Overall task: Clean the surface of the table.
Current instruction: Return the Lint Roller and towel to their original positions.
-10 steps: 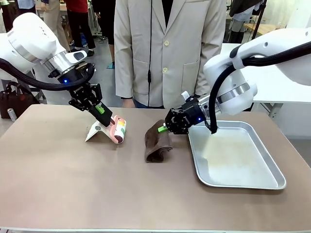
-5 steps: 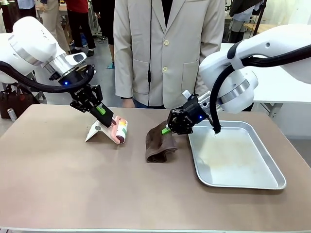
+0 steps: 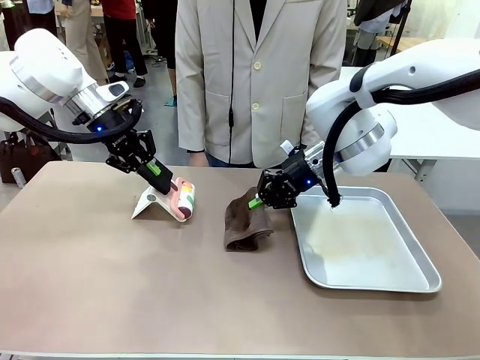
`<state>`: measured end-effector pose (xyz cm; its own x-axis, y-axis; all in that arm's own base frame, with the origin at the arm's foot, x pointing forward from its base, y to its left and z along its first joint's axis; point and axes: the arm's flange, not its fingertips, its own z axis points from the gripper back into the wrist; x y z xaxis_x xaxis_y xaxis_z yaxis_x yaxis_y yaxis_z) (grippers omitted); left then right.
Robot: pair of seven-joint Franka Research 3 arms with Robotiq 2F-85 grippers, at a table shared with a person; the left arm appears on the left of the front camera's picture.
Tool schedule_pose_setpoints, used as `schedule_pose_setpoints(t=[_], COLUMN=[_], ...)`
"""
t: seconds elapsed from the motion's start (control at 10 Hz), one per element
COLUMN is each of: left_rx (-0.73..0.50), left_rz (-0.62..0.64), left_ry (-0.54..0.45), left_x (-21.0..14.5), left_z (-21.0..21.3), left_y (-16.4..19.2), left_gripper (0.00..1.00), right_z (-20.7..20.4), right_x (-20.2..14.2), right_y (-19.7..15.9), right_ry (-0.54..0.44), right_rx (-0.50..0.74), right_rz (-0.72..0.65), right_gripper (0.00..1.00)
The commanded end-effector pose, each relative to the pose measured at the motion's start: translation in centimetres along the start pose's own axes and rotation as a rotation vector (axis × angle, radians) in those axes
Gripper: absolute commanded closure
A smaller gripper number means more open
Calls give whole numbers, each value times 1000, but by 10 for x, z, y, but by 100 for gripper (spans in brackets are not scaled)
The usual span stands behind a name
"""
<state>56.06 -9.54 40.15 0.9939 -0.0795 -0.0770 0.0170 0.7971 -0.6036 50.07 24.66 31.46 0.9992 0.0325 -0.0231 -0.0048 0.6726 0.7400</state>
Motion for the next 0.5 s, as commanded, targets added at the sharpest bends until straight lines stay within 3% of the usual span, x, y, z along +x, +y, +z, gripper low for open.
schedule_pose_setpoints(t=[0.0,0.4], left_rx=[-25,-21], left_rz=[-12,6], left_ry=[-28,-5], left_x=[-3,-3], left_z=[-1,-8], left_y=[1,8], left_gripper=[78,78], right_z=[0,0], right_x=[-2,-2], right_y=[3,2], right_ry=[13,15], right_rx=[-11,-10], right_rz=[-19,-18], right_gripper=[93,93])
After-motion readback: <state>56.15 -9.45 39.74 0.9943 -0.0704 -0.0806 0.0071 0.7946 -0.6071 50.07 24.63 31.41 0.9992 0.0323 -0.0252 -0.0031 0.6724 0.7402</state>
